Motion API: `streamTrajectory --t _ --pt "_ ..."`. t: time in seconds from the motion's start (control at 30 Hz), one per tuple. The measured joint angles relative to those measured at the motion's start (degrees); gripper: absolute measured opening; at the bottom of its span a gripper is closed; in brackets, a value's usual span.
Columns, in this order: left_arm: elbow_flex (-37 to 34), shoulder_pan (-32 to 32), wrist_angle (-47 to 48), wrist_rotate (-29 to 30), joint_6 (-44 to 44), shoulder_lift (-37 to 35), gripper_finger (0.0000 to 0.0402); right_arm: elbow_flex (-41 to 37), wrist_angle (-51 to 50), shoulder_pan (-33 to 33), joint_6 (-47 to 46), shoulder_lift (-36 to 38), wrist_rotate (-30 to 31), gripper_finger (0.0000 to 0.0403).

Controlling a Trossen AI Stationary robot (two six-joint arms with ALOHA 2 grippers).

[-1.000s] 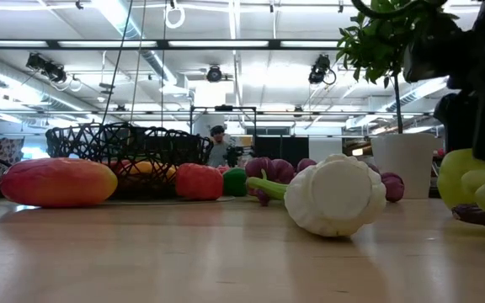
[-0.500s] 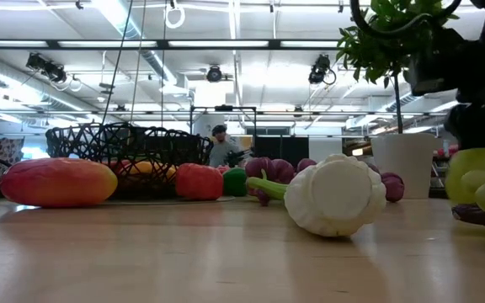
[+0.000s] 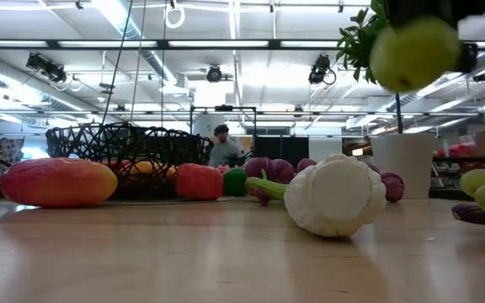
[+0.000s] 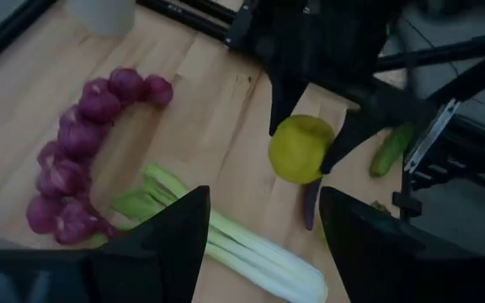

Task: Build produce basket
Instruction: Put the green apple into the wire basket

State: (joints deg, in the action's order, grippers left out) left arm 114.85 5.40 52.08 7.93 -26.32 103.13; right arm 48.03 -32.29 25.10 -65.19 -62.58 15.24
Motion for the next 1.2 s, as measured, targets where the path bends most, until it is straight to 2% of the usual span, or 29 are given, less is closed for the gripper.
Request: streamTrajectory --t 0.33,0.47,0.7,0.87,0.97,1.07,1.2 --pt "0.0 -1.5 -7.2 3.9 11.2 -2.0 0.0231 0.6 12.7 -4.2 -5.8 7.2 11.5 0.0355" --pt "0.0 -1.3 -10.3 7.9 21.1 -2.1 0.0237 0.6 16.1 -7.3 -5.9 8.0 12.4 0.0355" --pt "0.0 0.3 -11.7 8.2 35.6 -2.0 0.029 0.6 20.4 -12.8 -5.9 8.0 12.3 0.0355" --pt "0.0 0.3 -12.1 9.0 36.1 -2.0 0.0331 0.6 26.6 -15.9 -5.8 7.2 11.7 0.0355" --pt "0.0 0.1 -12.2 10.7 36.0 -2.0 0.035 0.6 31.5 -16.7 -5.4 6.3 9.4 0.0355" --pt "0.0 -0.1 -12.5 12.6 35.8 -2.0 0.0355 0.6 34.4 -16.8 -5.2 5.4 7.2 0.0355" --pt "0.0 -0.4 -12.5 12.6 33.5 -2.0 0.0355 0.6 37.7 -16.8 -5.2 4.8 7.2 0.0356"
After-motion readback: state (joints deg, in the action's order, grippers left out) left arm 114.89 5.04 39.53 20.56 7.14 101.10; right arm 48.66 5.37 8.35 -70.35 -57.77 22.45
